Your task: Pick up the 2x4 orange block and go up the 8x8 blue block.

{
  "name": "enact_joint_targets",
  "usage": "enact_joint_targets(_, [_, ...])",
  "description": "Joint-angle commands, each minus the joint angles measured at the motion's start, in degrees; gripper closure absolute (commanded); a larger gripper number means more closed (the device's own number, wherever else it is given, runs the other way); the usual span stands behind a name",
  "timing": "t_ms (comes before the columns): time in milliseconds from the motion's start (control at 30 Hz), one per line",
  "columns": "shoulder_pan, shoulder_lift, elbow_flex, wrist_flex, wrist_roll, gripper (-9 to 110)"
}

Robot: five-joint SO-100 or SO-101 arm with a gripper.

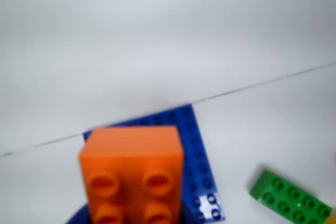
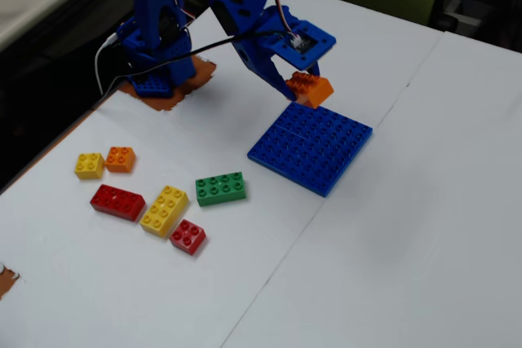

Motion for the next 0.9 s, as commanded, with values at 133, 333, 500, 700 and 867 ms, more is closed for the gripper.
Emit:
enact_joint_targets(133, [-2.55, -7.38, -6.86, 2.64, -8.96, 99])
enact_joint_targets(333, [-2.55, -12.22, -13.71, 6.06, -14.77, 99])
enact_joint_targets(500, [-2.72, -12.92, -13.71, 9.23, -17.49, 99])
enact_joint_targets(700, [-2.81, -13.27, -13.71, 14.68, -18.72, 99])
enact_joint_targets(867, [-2.99, -13.36, -13.97, 15.47, -16.17, 99])
